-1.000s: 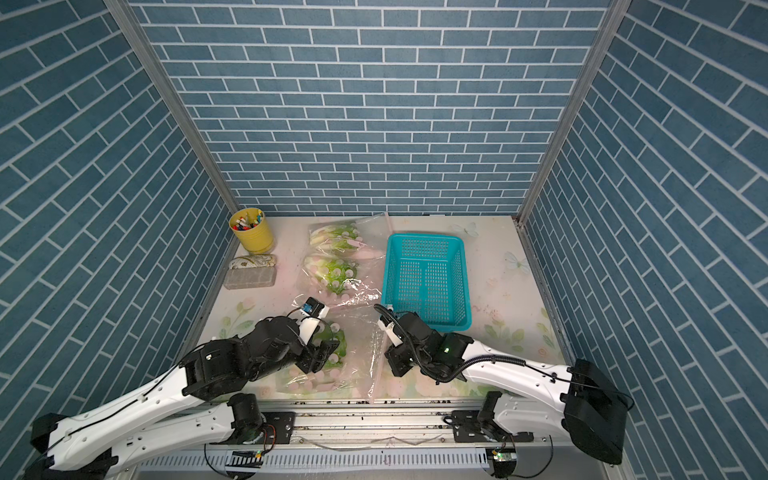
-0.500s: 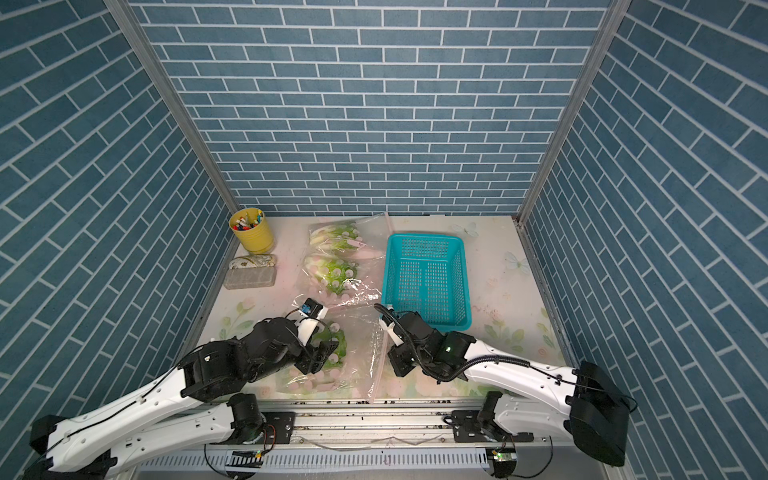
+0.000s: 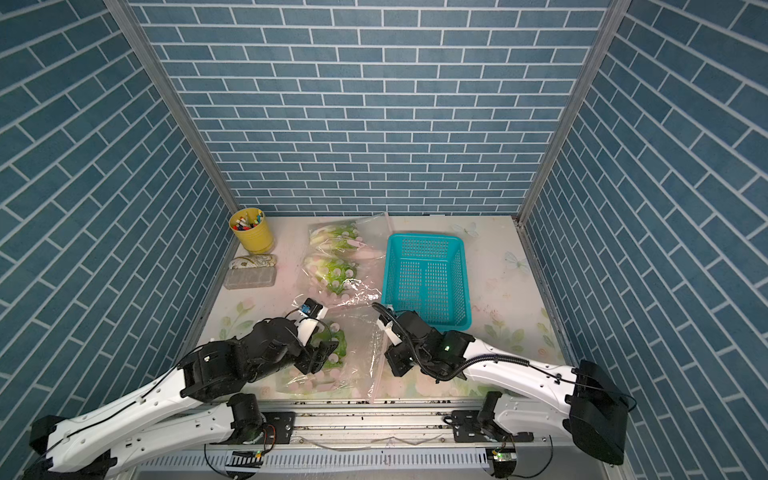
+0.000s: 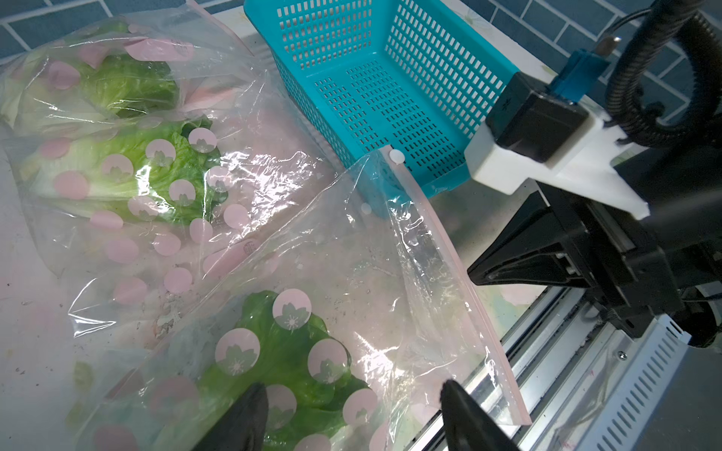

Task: Open the zip-top bag and take out the chinese cabbages
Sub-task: Pick up the Chinese cabbage from the zipper food storage bag.

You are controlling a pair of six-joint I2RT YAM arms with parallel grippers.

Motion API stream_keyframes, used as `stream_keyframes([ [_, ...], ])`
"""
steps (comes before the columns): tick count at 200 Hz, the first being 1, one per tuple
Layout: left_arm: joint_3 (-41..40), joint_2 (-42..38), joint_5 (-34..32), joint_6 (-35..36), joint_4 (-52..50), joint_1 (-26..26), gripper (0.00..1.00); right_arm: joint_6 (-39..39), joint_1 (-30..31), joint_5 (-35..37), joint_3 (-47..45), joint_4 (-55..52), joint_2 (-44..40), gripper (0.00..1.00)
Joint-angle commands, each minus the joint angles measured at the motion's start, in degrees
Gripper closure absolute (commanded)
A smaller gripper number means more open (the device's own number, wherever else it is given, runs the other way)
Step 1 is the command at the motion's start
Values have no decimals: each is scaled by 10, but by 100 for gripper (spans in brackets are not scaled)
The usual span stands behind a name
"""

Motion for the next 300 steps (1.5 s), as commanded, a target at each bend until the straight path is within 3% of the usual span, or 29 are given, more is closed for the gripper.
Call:
stream_keyframes([
  [1, -6, -1, -5, 0, -1, 2, 27, 18, 5, -4, 21, -7, 1, 100],
  [134, -12, -7, -14, -5, -9, 2, 27, 14, 5, 16, 26, 18, 40, 100],
  [203, -23, -18, -85, -72, -54, 3, 26, 27, 5, 32, 31, 36, 60, 100],
  [300, -34, 6, -85, -115, -81, 18, 20, 48, 5, 39, 60, 23, 73, 99],
])
